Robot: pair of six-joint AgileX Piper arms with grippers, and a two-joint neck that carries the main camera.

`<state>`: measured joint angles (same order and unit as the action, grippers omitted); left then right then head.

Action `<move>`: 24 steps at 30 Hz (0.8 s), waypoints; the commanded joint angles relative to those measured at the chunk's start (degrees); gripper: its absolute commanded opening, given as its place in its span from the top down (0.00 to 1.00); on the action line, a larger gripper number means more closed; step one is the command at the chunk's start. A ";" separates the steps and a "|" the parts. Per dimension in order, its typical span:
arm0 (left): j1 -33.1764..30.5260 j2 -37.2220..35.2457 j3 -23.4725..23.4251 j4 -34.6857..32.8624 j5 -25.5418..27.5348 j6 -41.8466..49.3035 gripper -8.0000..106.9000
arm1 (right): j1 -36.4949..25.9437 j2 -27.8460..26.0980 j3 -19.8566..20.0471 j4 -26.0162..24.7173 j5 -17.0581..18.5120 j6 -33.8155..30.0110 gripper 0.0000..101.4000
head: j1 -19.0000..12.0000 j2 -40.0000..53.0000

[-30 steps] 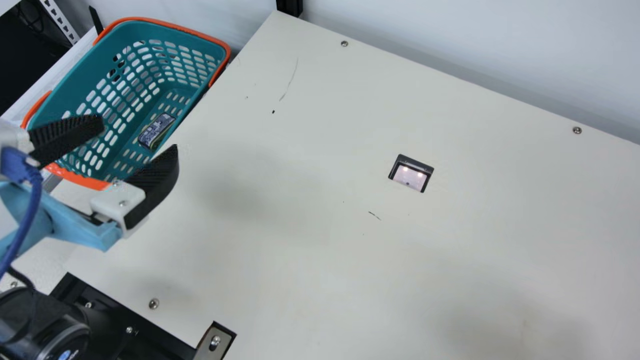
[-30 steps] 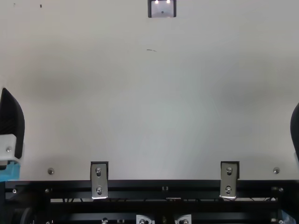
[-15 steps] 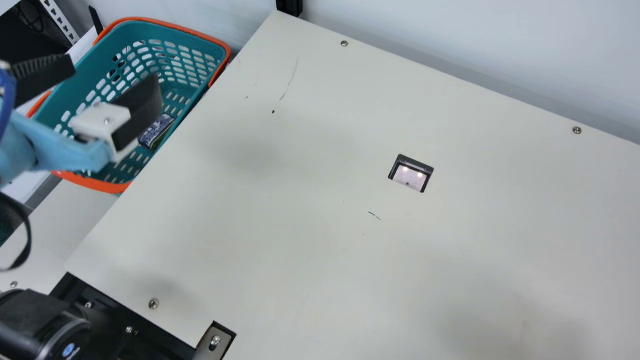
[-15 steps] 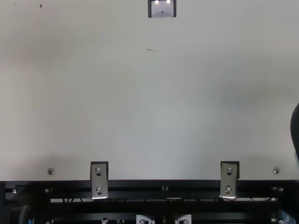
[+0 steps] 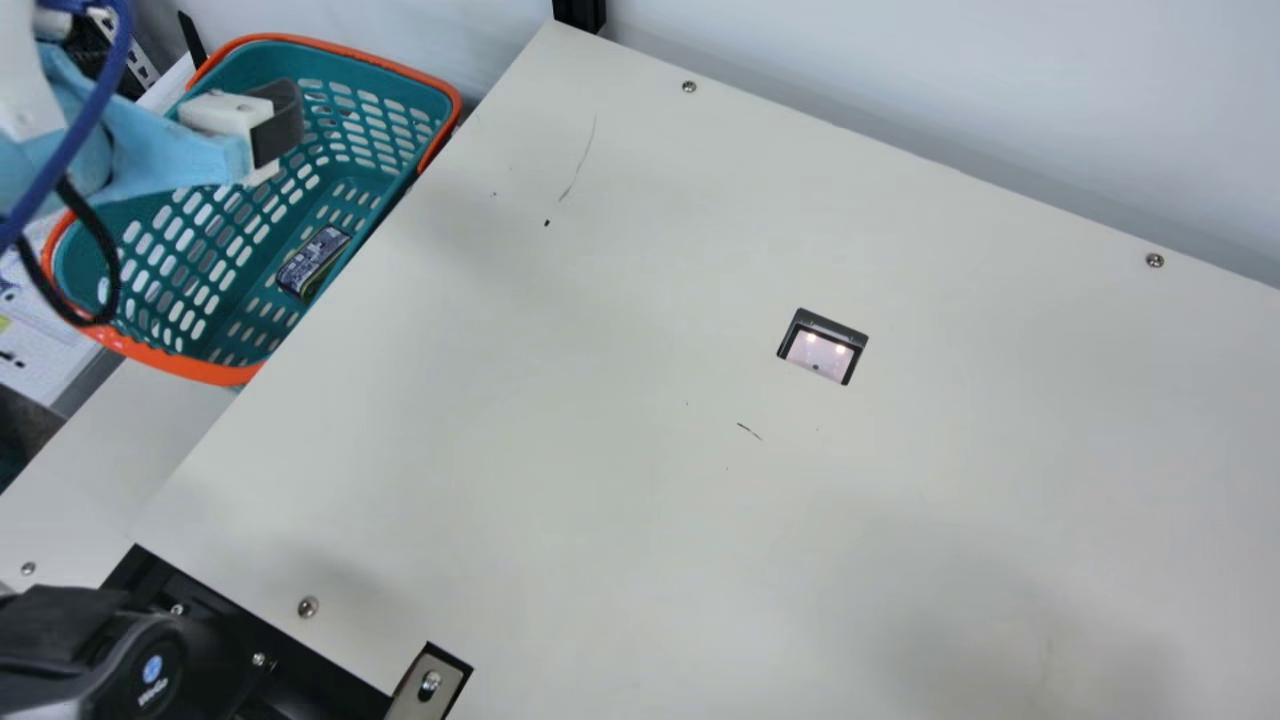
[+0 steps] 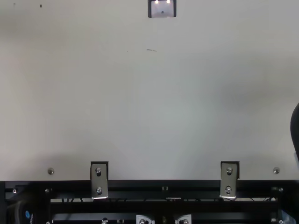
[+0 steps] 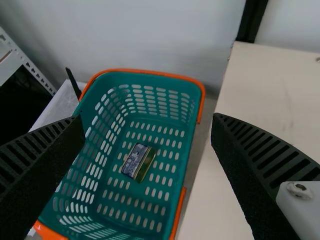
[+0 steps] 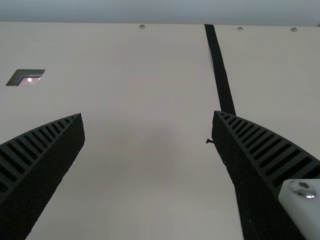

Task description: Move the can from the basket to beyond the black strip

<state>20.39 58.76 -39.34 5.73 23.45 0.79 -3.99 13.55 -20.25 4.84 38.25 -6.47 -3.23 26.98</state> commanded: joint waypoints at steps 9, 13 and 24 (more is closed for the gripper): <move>10.13 18.54 -2.56 -8.72 -4.91 17.94 0.15 | 0.00 0.00 0.00 0.00 0.00 0.00 0.00 | -1.38 0.74; 12.42 24.21 -4.25 -12.04 -5.53 23.59 0.15 | 0.00 0.00 0.00 0.00 0.00 0.00 0.00 | -1.38 0.74; 16.42 38.29 -9.98 -18.88 -3.56 37.44 0.15 | 0.00 0.00 0.00 0.00 0.00 0.00 0.00 | -1.38 0.74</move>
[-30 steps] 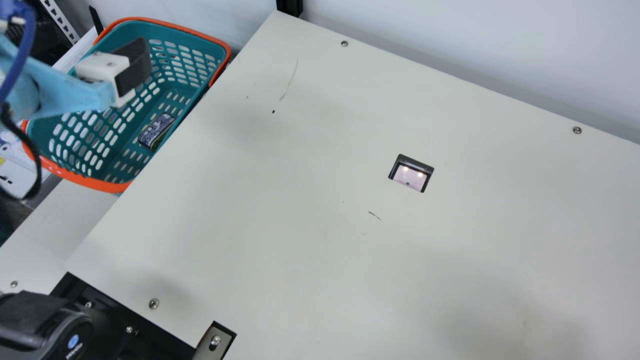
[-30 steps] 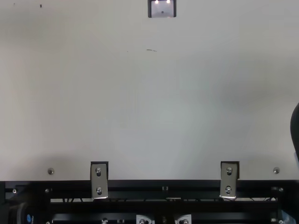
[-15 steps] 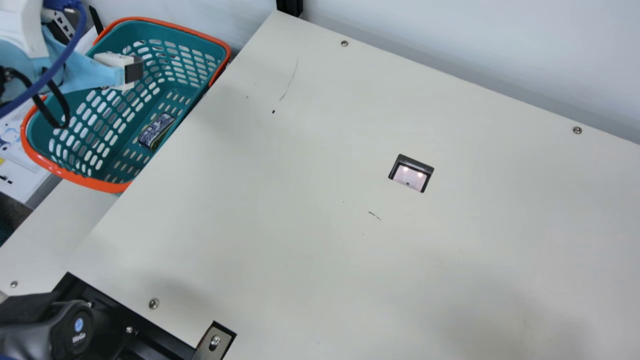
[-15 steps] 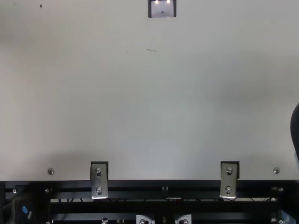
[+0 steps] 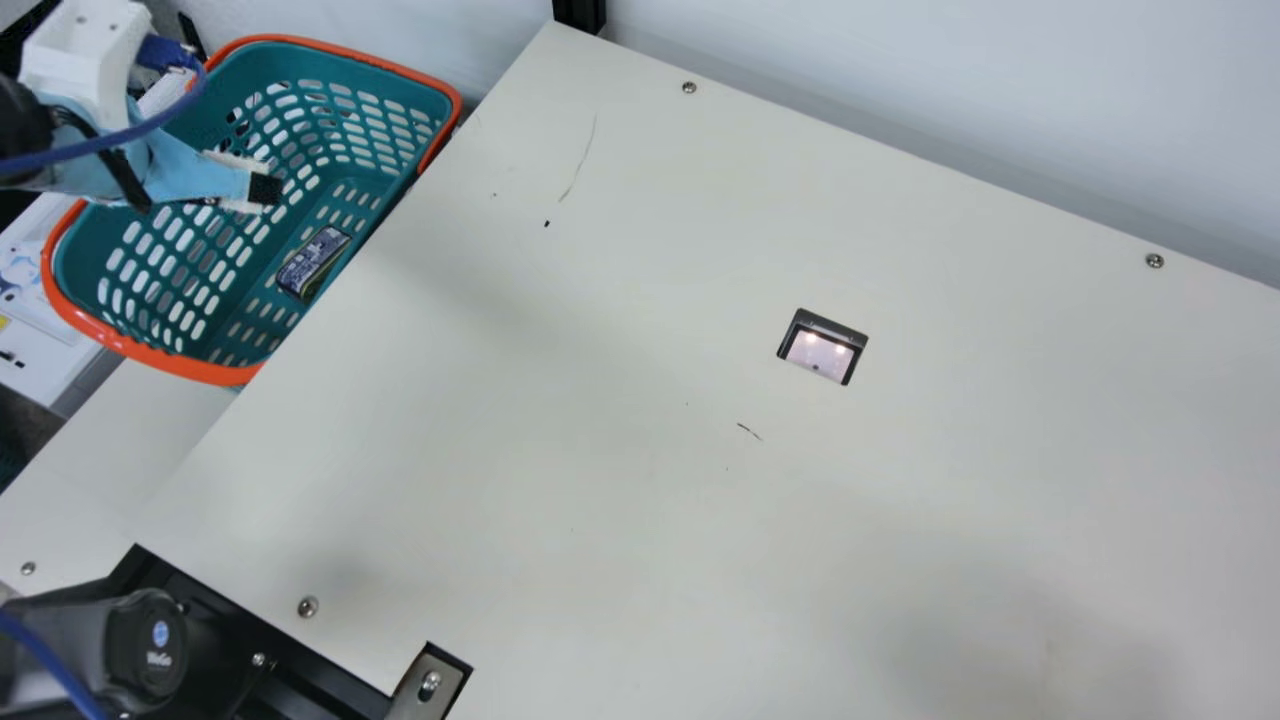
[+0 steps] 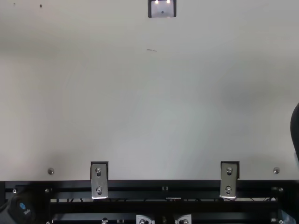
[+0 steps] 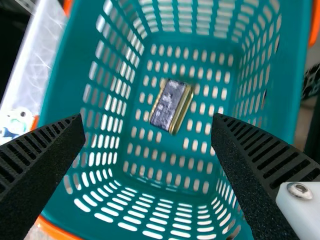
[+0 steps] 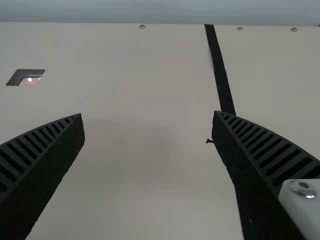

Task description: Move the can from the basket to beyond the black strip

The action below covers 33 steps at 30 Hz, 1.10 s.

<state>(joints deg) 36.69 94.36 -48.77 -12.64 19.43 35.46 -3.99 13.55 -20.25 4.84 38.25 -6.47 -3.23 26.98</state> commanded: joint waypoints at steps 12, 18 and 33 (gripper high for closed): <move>1.16 16.40 -7.54 -1.15 2.60 14.04 0.15 | 0.00 0.00 0.00 0.00 0.00 0.00 0.00 | -1.38 0.74; 1.55 23.97 -12.37 0.24 2.79 17.39 0.15 | 0.00 0.00 0.00 0.00 0.00 0.00 0.00 | -1.38 0.74; 0.52 35.61 -22.79 0.89 5.34 22.22 0.15 | 0.00 0.00 0.00 0.00 0.00 0.00 0.00 | -1.38 0.74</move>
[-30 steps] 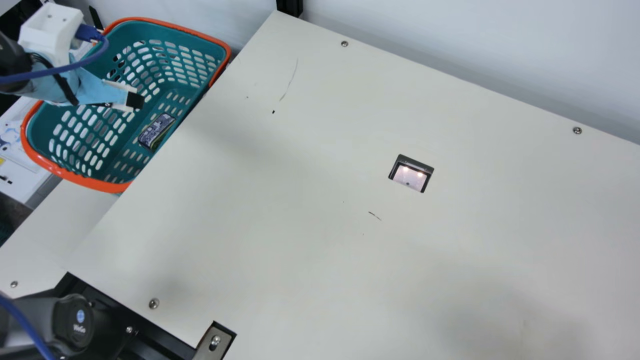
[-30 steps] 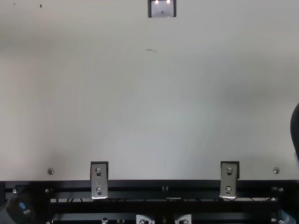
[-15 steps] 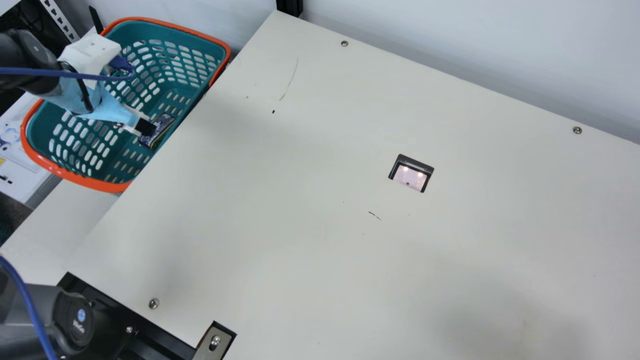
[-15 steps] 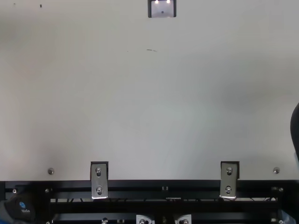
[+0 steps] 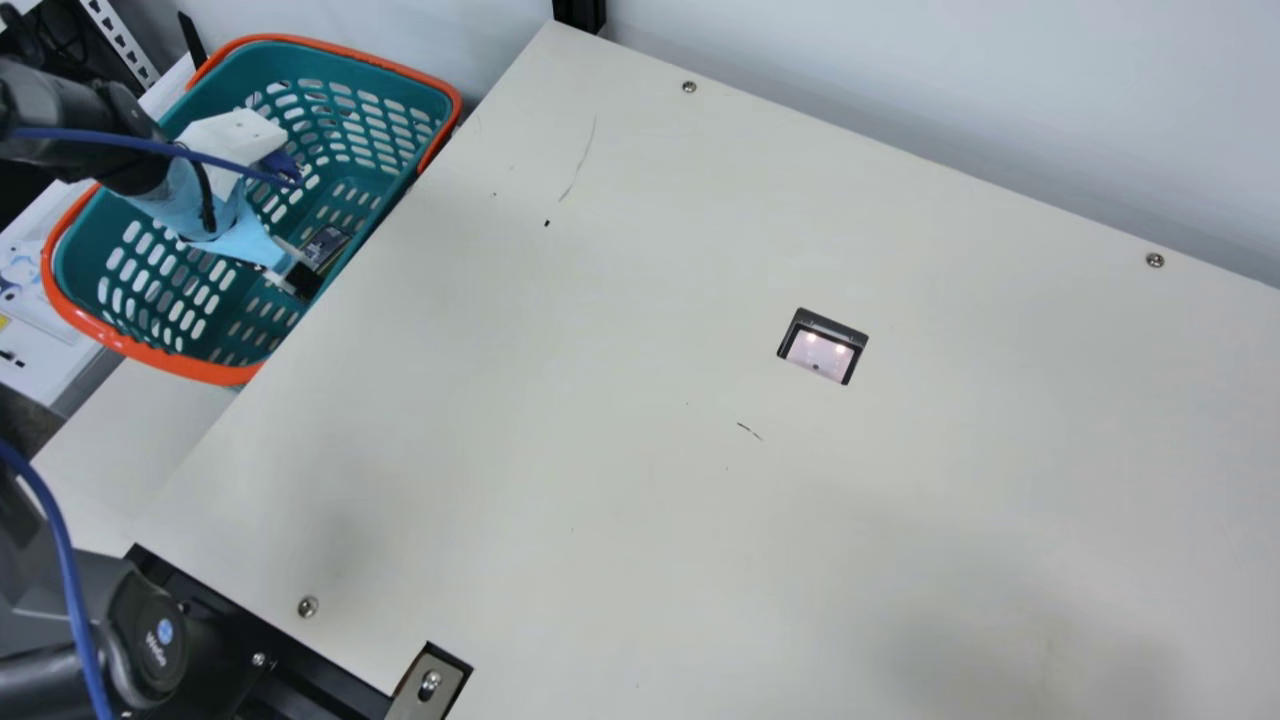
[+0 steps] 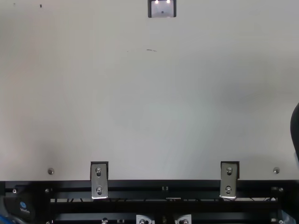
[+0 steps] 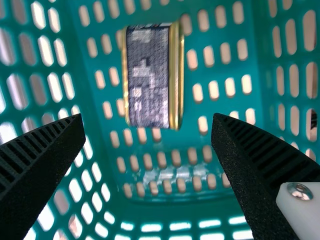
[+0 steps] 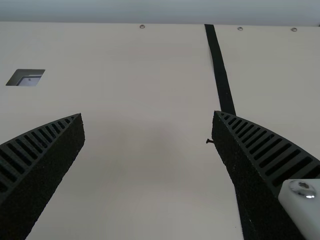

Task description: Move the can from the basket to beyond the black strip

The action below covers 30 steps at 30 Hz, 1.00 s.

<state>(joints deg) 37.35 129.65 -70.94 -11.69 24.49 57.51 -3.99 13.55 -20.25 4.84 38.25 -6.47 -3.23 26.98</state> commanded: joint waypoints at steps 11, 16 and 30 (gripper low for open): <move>-2.64 6.19 -7.69 1.81 2.12 -3.85 0.15 | 0.00 0.00 0.00 0.00 0.00 0.00 0.00 | -1.38 0.74; -2.86 9.06 -10.90 2.74 3.48 -5.88 0.15 | 0.00 0.00 0.00 0.00 0.00 0.00 0.00 | -1.38 0.74; -3.31 15.46 -17.64 4.76 7.18 -8.78 0.15 | 0.00 0.00 0.00 0.00 0.00 0.00 0.00 | -1.38 0.74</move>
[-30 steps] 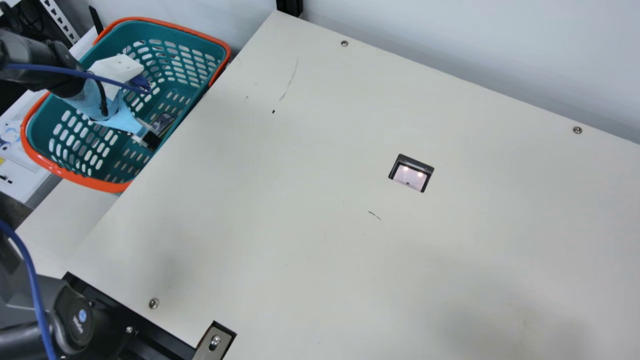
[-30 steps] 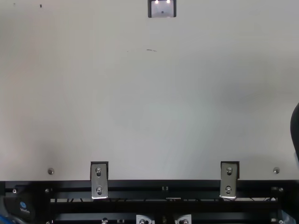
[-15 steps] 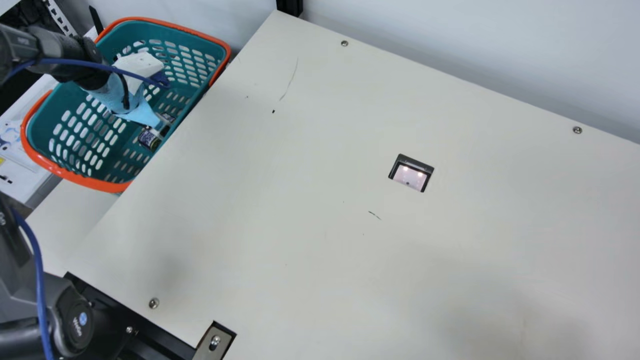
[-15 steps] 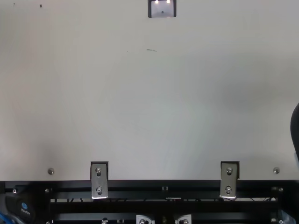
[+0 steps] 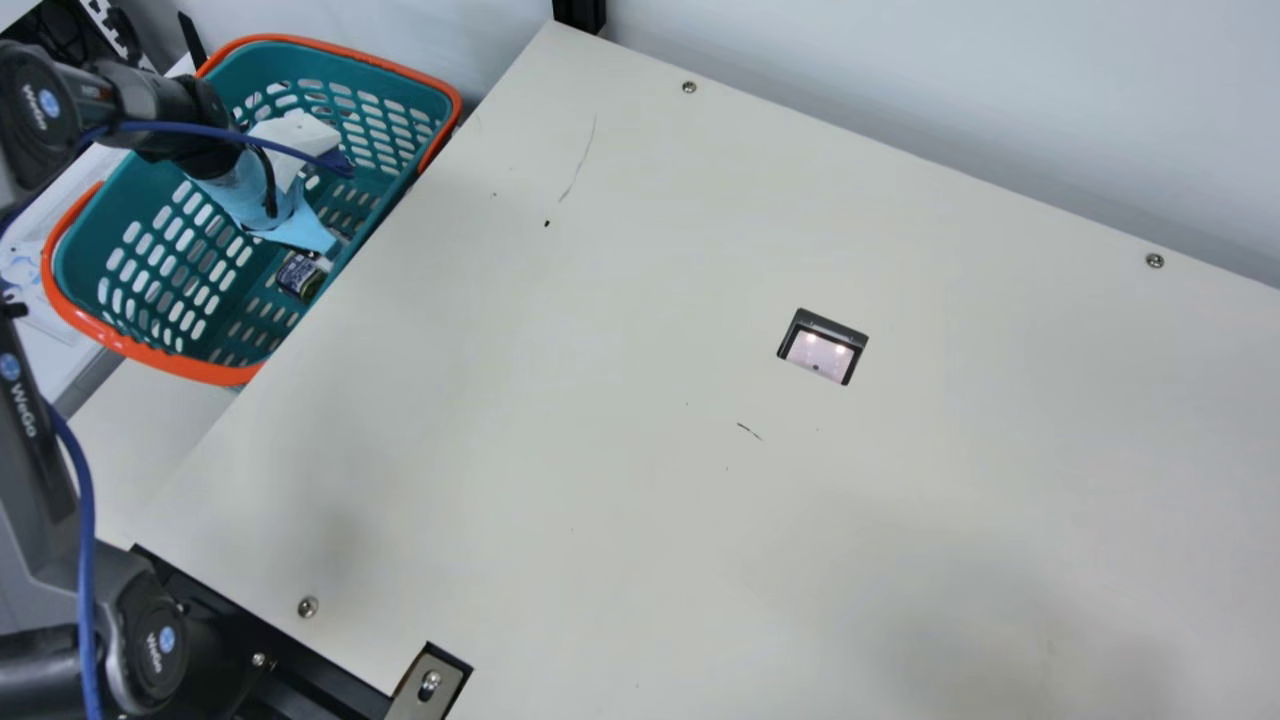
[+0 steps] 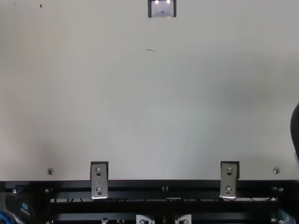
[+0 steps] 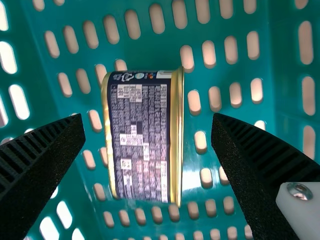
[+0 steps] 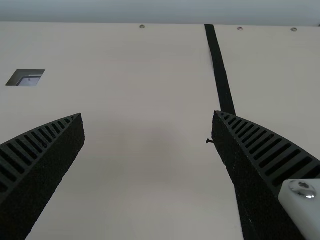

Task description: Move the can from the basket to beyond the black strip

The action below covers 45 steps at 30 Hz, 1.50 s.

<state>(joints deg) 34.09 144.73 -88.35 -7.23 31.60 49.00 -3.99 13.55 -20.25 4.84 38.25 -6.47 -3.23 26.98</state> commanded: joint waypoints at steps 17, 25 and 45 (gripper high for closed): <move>0.51 -2.90 0.52 -7.00 -0.62 5.81 0.84 | 0.00 0.00 0.00 0.00 0.00 0.00 0.00 | -1.38 0.74; 2.44 -13.22 6.22 -17.20 -2.05 14.61 0.84 | 0.00 0.00 0.00 0.00 0.00 0.00 0.00 | -1.38 0.74; 4.58 -45.01 26.91 -39.04 -11.42 23.94 0.84 | 0.00 0.00 0.00 0.00 0.00 0.00 0.00 | -1.38 0.74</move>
<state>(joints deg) 38.88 104.24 -63.37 -45.70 20.89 74.33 -3.99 13.55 -20.25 4.84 38.25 -6.47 -3.23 26.98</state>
